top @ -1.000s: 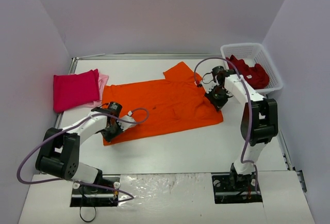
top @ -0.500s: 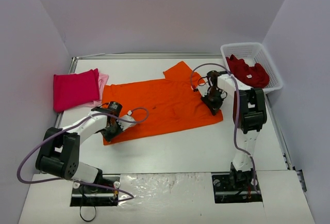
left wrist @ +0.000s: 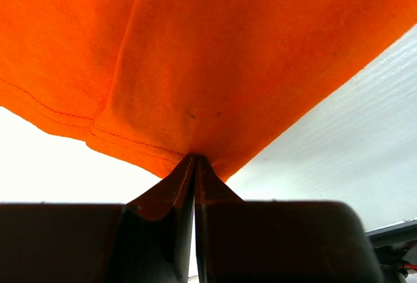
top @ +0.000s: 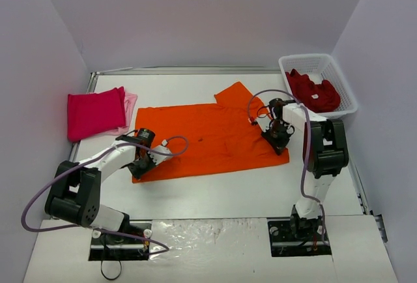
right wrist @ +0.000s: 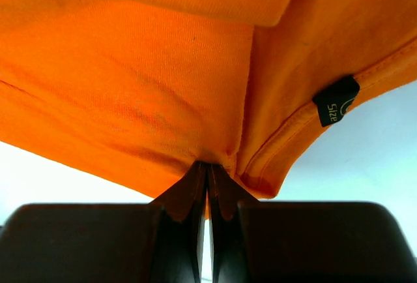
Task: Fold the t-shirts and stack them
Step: Fold the flattened tshirt in 1/3 of the way
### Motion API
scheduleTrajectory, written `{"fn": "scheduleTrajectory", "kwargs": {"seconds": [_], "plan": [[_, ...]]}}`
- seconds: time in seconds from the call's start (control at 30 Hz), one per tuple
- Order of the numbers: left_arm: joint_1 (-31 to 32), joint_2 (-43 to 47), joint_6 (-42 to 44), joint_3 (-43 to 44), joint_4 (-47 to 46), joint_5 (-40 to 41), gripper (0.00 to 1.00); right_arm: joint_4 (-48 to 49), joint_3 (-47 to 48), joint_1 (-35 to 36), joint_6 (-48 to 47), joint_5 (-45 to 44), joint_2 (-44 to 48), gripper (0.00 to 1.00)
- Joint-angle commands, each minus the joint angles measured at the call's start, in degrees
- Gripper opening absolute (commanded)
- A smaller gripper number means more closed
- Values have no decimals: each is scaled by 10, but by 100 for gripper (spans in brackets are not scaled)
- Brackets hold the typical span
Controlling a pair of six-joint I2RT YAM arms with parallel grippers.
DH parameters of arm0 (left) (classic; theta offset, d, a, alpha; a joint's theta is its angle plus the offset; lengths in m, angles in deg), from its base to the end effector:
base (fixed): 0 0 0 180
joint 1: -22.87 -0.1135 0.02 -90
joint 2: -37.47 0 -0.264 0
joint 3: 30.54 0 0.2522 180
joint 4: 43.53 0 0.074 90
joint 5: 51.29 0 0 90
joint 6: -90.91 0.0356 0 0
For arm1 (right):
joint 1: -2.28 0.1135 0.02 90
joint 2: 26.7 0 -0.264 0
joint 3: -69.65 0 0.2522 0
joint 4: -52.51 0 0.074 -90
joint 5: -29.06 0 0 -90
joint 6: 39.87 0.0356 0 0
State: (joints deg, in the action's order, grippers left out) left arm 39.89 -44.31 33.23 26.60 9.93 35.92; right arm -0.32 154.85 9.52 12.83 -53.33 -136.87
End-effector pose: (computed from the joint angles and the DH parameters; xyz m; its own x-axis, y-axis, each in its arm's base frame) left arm 0.2233 -0.0702 0.1624 -0.6293 0.7511 -0.1997 0.7554 0.6515 0.0700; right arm 0.3593 0.0504 0.1480 -0.6788 -0.6917 -0.2465 -0.7090 0.7047 -0.0251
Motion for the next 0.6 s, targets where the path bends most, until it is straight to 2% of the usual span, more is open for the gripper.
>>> {"fn": "scheduleTrajectory", "kwargs": {"seconds": [0.0,0.4,0.57], "plan": [[2,13,0,14,27,-1,2,-34,-58,-13,-8,-31,-1,0],[3,58,30,8,80,-29,2,-36,-117,-10,6,-40,38,0],[4,70,35,15,84,-38,2,-41,-110,-9,9,-36,48,0]]}}
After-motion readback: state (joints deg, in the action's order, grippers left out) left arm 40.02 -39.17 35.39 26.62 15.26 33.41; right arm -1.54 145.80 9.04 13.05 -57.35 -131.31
